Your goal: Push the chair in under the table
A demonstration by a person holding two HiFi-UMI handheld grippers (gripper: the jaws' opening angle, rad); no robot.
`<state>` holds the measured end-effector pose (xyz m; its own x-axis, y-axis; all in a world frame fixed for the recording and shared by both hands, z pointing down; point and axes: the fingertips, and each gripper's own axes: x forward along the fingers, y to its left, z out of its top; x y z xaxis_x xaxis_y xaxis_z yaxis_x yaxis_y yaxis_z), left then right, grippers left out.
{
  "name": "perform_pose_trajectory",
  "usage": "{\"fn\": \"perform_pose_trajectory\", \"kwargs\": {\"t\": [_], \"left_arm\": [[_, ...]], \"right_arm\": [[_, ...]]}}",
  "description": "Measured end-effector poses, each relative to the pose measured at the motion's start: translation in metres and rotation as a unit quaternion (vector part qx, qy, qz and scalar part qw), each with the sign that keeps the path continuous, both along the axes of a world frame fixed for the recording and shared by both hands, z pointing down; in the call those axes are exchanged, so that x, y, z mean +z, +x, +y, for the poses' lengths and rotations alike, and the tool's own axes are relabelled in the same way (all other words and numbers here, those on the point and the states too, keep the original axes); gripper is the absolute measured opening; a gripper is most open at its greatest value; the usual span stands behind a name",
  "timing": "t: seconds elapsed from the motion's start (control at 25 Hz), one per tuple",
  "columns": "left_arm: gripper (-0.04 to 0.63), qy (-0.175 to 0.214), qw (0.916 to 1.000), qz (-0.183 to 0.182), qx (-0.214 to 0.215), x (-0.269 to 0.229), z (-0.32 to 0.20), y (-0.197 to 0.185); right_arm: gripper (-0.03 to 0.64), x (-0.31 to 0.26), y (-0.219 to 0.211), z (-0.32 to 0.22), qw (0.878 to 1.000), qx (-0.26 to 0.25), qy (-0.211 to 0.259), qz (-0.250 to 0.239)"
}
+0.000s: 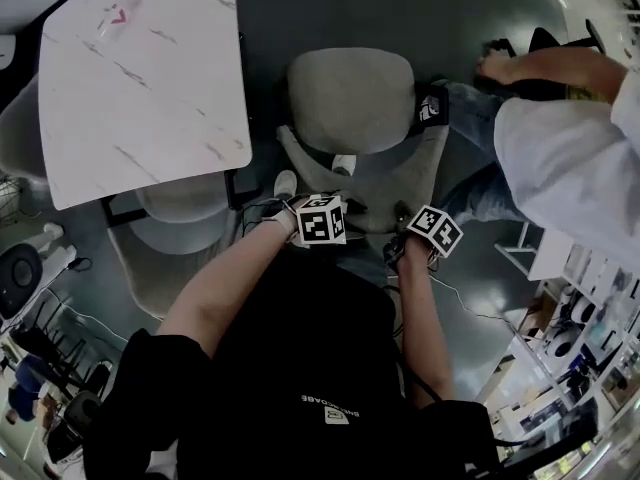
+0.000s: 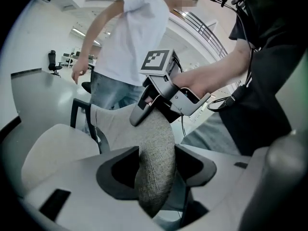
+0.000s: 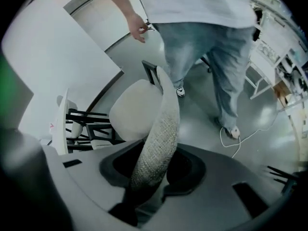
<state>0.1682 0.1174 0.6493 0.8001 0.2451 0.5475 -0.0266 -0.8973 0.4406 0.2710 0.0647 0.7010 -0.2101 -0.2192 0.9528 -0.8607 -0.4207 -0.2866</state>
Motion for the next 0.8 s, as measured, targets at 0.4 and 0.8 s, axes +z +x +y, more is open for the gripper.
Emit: {"fn": "perform_pose_trajectory", "kwargs": {"t": [0.4,0.8], "left_arm": [[0.216,0.001,0.9972,-0.002,-0.075,0.002,-0.041,0.012],[0.202,-0.005,0.9905,-0.006,-0.137,0.001,-0.087,0.025]], "right_arm": [[0.137,0.001,0.001,-0.062,0.997,-0.080,0.009,0.002],[0.137,0.000,-0.002,-0.131,0.984,-0.177,0.020,0.004]]}}
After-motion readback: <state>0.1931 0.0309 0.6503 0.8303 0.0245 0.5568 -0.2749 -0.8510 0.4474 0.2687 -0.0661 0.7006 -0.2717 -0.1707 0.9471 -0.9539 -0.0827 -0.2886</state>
